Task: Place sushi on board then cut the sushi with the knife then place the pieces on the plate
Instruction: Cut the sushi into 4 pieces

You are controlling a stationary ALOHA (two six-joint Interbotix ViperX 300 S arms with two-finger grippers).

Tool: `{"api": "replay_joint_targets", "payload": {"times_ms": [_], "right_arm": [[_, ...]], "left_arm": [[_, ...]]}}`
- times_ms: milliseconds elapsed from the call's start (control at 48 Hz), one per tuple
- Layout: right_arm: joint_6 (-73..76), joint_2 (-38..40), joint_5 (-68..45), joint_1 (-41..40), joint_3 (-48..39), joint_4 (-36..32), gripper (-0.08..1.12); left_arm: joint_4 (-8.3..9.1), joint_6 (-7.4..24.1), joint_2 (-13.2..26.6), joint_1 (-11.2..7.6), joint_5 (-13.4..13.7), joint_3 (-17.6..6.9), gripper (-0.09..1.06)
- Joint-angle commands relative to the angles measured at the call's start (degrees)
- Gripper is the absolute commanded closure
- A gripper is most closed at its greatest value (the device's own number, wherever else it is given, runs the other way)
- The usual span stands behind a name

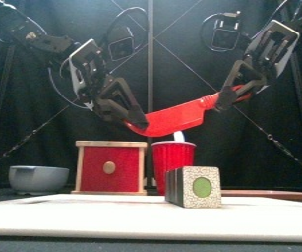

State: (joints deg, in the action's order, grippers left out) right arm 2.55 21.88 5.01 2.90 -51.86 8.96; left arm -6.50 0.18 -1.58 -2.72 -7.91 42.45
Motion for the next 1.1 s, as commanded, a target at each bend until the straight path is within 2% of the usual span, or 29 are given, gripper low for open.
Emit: {"api": "replay_joint_targets", "payload": {"times_ms": [21,250,500,729,875,1104], "right_arm": [[0.1,-0.5,0.4,-0.1,0.6,0.9,0.69],[0.1,-2.6,2.8,-0.1,1.2,2.5,0.69],[0.1,-5.1,6.4,-0.3,2.6,3.2,0.7],[0.0,-8.3,8.7,-0.3,3.9,3.2,0.7],[0.0,-9.9,8.8,-0.4,4.3,3.0,0.7],[0.0,-10.7,8.8,-0.4,4.3,2.7,0.7]], "left_arm": [[-0.7,-0.1,-0.4,0.18,-0.3,-1.3,0.52],[-4.39,0.0,1.0,-1.05,-0.2,-1.5,0.52],[-7.03,0.0,4.3,-3.08,0.0,-2.8,0.52],[-8.09,-0.1,4.7,-4.39,1.8,-3.3,0.52],[-8.88,-0.1,4.8,-4.39,2.9,-3.3,0.52],[-8.88,0.0,5.4,-4.31,3.1,-3.4,0.52]]}}
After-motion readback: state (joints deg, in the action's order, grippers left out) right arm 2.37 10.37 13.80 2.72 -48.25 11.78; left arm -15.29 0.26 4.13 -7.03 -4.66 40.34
